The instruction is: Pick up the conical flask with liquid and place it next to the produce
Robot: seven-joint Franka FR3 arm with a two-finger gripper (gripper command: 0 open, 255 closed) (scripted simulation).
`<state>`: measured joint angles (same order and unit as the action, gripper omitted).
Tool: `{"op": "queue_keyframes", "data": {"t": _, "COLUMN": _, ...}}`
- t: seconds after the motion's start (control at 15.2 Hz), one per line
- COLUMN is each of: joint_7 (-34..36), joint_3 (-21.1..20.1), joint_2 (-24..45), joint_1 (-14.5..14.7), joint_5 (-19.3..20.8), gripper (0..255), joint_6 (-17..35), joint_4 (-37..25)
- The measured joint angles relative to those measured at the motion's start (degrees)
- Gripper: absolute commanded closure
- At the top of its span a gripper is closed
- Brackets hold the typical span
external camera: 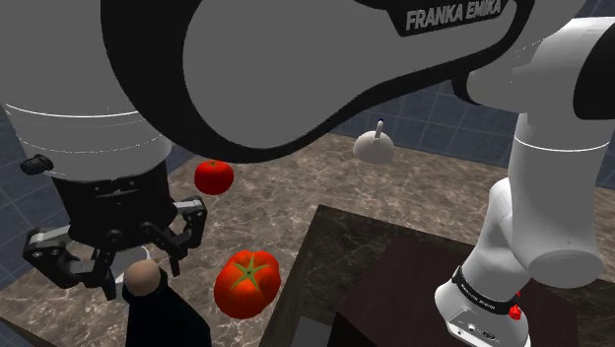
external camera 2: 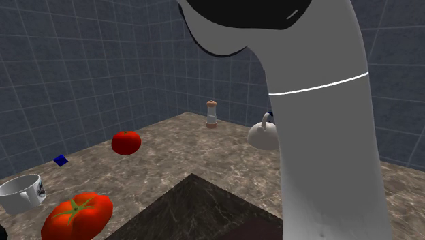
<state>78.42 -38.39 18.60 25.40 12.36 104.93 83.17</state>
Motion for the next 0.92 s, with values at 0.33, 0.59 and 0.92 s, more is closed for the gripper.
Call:
{"op": "queue_keyframes", "data": {"t": 0.33, "joint_7": 0.3, "joint_3": 0.2, "joint_2": 0.1, "joint_1": -0.4, "joint_5": 0.2, "gripper": 255, "joint_6": 3.8, "joint_4": 3.8}}
{"op": "queue_keyframes", "data": {"t": 0.59, "joint_7": 0.5, "joint_3": 0.3, "joint_2": 0.2, "joint_1": -0.7, "joint_5": 0.4, "gripper": 255, "joint_6": 6.9, "joint_4": 6.8}}
{"op": "queue_keyframes", "data": {"t": 0.92, "joint_7": 0.9, "joint_3": 0.6, "joint_2": 0.6, "joint_1": -0.9, "joint_5": 0.9, "gripper": 255, "joint_6": 10.5, "joint_4": 10.1}}
